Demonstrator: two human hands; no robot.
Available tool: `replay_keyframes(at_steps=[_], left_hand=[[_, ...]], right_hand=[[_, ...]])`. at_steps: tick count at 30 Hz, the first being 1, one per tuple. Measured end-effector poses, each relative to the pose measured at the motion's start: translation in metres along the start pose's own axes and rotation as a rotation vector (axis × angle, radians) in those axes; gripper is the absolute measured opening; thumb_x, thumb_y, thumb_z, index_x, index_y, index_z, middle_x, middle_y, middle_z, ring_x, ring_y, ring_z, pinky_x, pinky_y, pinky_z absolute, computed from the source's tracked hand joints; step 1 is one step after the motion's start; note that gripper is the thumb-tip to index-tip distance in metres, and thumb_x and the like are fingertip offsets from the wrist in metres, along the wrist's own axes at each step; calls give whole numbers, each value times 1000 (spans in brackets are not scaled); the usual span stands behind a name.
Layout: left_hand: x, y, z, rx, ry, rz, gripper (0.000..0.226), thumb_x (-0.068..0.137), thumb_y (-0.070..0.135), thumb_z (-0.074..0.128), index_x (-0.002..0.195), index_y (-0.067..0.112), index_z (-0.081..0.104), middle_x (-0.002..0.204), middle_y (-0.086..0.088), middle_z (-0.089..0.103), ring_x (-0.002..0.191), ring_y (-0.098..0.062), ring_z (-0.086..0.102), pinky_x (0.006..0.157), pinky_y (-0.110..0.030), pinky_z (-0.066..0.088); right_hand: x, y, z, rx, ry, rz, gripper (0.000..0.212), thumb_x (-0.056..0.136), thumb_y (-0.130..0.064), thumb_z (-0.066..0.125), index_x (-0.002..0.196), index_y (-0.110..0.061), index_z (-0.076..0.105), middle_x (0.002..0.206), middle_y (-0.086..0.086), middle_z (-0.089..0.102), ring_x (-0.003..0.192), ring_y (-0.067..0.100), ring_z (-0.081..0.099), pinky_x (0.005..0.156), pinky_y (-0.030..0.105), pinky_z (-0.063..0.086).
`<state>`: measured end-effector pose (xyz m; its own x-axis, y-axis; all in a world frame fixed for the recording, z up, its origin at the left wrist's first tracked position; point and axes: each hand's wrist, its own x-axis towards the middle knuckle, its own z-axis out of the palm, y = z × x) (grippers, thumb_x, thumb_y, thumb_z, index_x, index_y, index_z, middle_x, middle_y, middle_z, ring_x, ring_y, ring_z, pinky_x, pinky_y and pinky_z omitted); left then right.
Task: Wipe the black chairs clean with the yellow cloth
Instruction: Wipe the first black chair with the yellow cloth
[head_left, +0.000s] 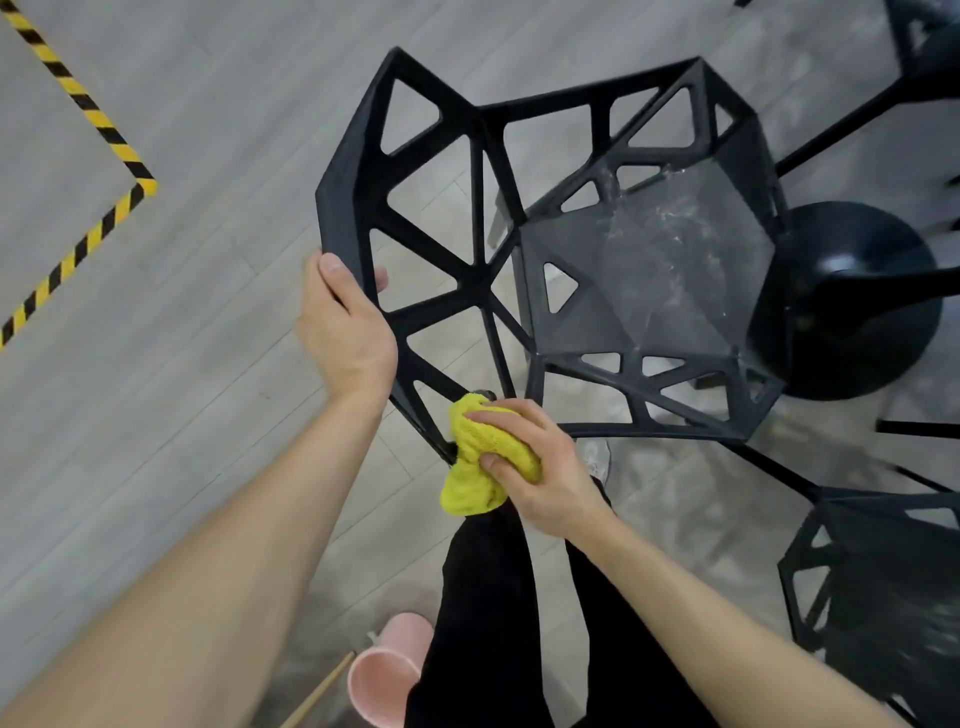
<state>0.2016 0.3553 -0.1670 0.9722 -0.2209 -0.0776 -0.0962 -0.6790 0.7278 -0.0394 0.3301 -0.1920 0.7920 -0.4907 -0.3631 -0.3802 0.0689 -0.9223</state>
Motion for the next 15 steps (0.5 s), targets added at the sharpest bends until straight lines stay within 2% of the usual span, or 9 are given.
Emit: replay_keyframes(at_steps=[3,5,6,8,11,13,15], left_hand=[[-1,4,0,-15,-28,8,40,117,37,23,108,12,52,96,0,79,87,-3,75,75,-28,52],[2,5,-1,-18,-44,13,36,118,35,23,104,14,49,99,-5,77,89,4,74,67,-14,45],[7,3,-2,-8,-53,18,37,118,36,23,103,14,49,100,-6,77,89,4,73,66,-12,44],[21,0,-3,3,-75,37,43,116,45,21,102,15,49,98,-8,76,89,-4,74,65,-17,45],[53,-4,-1,37,-90,77,48,110,55,18,95,21,48,93,-8,73,88,-23,69,78,-44,51],[73,-1,0,46,-118,90,50,110,57,18,93,22,49,92,-8,72,89,-25,68,80,-50,52],[88,2,0,45,-140,117,50,111,55,20,93,20,50,90,-8,70,87,-24,68,79,-48,52]], right_hand=[[0,4,-11,-17,-3,71,46,93,-18,75,133,-40,70,138,-16,60,129,12,60,108,40,52],[5,-1,-10,33,-1,152,46,93,-21,76,132,-45,69,134,-18,64,126,8,62,107,34,52],[7,-4,-9,74,34,212,46,93,-23,78,132,-46,68,130,-18,67,122,6,64,104,32,54],[5,-10,-6,229,138,348,42,90,-34,81,129,-42,67,123,-11,71,112,9,68,93,32,58],[4,-19,-7,645,273,549,34,93,-42,75,123,-28,70,122,14,73,105,28,73,77,42,60],[3,-27,-9,901,272,571,33,105,-36,61,132,-21,68,125,12,75,109,29,74,87,43,60],[4,-34,-8,1013,283,560,46,106,-39,57,145,-14,61,139,15,69,127,33,68,110,50,51]])
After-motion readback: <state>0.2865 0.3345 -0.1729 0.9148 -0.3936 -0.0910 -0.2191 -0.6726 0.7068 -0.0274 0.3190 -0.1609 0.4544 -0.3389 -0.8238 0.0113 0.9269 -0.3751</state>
